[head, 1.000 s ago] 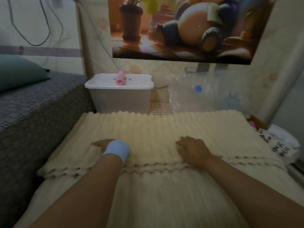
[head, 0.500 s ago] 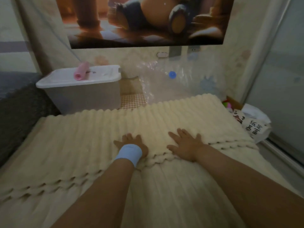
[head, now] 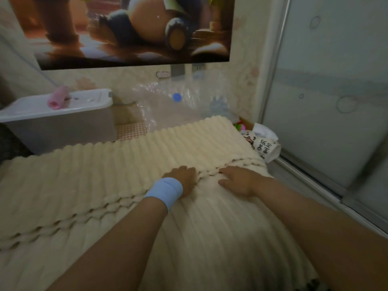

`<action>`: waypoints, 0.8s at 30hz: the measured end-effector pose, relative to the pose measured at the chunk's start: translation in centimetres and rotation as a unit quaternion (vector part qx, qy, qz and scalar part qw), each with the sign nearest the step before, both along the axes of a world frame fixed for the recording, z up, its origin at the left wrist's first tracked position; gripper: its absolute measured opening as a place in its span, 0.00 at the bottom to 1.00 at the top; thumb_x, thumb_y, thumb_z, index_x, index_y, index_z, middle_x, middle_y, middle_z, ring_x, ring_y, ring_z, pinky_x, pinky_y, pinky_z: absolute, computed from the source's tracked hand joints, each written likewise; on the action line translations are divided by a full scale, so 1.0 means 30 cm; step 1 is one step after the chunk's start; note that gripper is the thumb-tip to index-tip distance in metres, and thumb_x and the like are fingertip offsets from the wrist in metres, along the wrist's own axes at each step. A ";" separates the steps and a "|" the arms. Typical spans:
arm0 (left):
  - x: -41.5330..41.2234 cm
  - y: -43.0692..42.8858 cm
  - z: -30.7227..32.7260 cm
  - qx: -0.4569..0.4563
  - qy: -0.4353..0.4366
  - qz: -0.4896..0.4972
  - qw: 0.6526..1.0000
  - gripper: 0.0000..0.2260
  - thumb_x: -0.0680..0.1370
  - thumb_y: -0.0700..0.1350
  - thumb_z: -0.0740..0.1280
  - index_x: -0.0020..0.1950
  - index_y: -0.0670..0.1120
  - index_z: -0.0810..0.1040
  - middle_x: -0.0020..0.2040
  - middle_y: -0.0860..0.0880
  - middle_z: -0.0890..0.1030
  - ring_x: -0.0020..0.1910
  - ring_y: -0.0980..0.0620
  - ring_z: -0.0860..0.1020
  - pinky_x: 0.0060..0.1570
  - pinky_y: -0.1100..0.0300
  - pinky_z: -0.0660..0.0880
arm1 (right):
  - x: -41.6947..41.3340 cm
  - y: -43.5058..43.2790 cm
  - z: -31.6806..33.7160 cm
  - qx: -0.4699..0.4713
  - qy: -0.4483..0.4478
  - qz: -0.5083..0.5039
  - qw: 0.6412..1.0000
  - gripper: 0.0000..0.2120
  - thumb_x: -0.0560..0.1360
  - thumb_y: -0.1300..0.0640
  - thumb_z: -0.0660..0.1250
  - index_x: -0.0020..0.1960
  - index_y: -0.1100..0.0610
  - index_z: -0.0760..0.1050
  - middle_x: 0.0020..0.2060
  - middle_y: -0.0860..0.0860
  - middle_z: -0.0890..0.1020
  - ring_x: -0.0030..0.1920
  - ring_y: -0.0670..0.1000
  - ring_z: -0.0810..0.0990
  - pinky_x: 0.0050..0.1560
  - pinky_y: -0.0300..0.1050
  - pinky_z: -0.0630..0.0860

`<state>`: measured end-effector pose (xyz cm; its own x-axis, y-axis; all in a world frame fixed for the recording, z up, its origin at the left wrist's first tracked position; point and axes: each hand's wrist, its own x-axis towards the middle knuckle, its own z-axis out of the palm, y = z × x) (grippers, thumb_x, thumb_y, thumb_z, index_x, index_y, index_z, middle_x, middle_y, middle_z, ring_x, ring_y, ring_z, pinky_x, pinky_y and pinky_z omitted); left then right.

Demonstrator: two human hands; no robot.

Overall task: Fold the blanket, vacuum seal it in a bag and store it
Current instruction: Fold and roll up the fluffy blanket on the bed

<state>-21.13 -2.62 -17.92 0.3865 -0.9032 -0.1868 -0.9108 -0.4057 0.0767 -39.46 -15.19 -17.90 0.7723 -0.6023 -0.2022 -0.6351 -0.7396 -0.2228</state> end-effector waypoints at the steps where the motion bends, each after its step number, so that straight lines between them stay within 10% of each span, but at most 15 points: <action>1: -0.037 0.011 0.020 -0.032 0.009 -0.012 0.999 0.24 0.81 0.53 0.57 0.77 0.52 0.58 0.76 0.48 0.60 0.72 0.43 0.63 0.69 0.47 0.63 | -0.057 0.006 0.001 -0.005 0.003 -0.006 1.000 0.32 0.81 0.37 0.55 0.80 0.49 0.55 0.80 0.51 0.56 0.78 0.52 0.56 0.77 0.49 0.54; 9: -0.470 0.048 0.006 -0.108 -0.012 -0.150 0.983 0.19 0.79 0.48 0.61 0.70 0.51 0.69 0.70 0.48 0.67 0.66 0.45 0.69 0.65 0.50 0.66 | -0.388 0.066 -0.037 0.005 0.030 -0.038 0.999 0.35 0.80 0.37 0.58 0.81 0.47 0.50 0.80 0.53 0.50 0.80 0.52 0.51 0.78 0.49 0.52; 24: -0.970 -0.261 -0.135 0.050 -0.139 -0.246 0.958 0.38 0.73 0.67 0.62 0.77 0.58 0.51 0.79 0.48 0.51 0.77 0.42 0.50 0.73 0.39 0.48 | -0.923 -0.014 -0.113 0.202 0.096 -0.317 0.922 0.26 0.84 0.53 0.52 0.79 0.61 0.55 0.72 0.61 0.67 0.62 0.60 0.75 0.60 0.54 0.75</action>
<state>-50.24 -10.45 -21.98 -0.0344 -0.9718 -0.2332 -0.9732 0.0856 -0.2133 -67.15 -15.62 -21.30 0.2170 -0.7660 -0.6051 -0.9676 -0.0866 -0.2373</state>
